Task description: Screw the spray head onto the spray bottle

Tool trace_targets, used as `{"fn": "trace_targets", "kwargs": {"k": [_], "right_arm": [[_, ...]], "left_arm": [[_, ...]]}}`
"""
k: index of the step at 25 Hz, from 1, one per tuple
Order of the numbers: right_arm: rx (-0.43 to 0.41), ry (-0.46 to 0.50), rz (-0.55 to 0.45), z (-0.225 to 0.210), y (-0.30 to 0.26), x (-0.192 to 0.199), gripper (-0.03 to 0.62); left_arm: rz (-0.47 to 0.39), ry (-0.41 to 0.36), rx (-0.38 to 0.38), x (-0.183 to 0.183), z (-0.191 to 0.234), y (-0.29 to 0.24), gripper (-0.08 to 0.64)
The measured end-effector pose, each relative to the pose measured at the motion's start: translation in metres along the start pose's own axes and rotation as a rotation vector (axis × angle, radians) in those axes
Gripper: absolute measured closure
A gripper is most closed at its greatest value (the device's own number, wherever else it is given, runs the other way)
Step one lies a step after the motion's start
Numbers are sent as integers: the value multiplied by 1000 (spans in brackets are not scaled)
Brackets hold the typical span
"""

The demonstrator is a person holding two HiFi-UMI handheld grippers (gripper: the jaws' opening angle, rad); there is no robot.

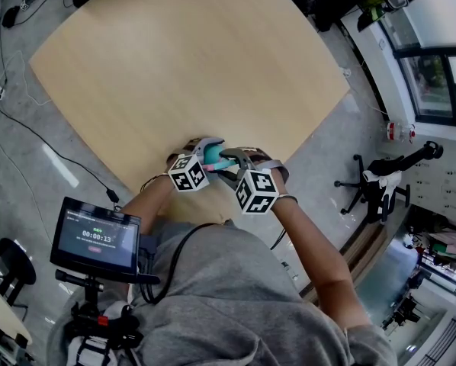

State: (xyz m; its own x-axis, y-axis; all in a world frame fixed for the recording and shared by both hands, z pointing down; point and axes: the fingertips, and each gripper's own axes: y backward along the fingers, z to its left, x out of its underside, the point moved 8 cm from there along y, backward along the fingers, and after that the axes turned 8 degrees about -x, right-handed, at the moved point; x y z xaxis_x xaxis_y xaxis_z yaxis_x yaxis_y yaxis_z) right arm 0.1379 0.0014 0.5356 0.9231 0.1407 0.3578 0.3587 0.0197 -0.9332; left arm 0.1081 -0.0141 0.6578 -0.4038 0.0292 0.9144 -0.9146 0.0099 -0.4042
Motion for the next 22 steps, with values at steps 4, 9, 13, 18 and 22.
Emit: {"fn": "trace_targets", "kwargs": {"k": [4,9,13,18,22], "right_arm": [[1,5,-5,0,0,0,393],[1,1,-25,0,0,-1,393],[-5,2,-26,-1,-1,-3,393],[3,-33,-42,1,-3,-4,393],[4,-57,-54,2,-3,-4,391]], "left_arm": [[-2,0,-2,0,0,0,141],[-3,0,-1,-3,-1,0,141],[-5,2,-4,-5,-2,2,142],[-6,2,-4,-5,-5,3,142],[-7,1,-5,-6,-6,4,142]]}}
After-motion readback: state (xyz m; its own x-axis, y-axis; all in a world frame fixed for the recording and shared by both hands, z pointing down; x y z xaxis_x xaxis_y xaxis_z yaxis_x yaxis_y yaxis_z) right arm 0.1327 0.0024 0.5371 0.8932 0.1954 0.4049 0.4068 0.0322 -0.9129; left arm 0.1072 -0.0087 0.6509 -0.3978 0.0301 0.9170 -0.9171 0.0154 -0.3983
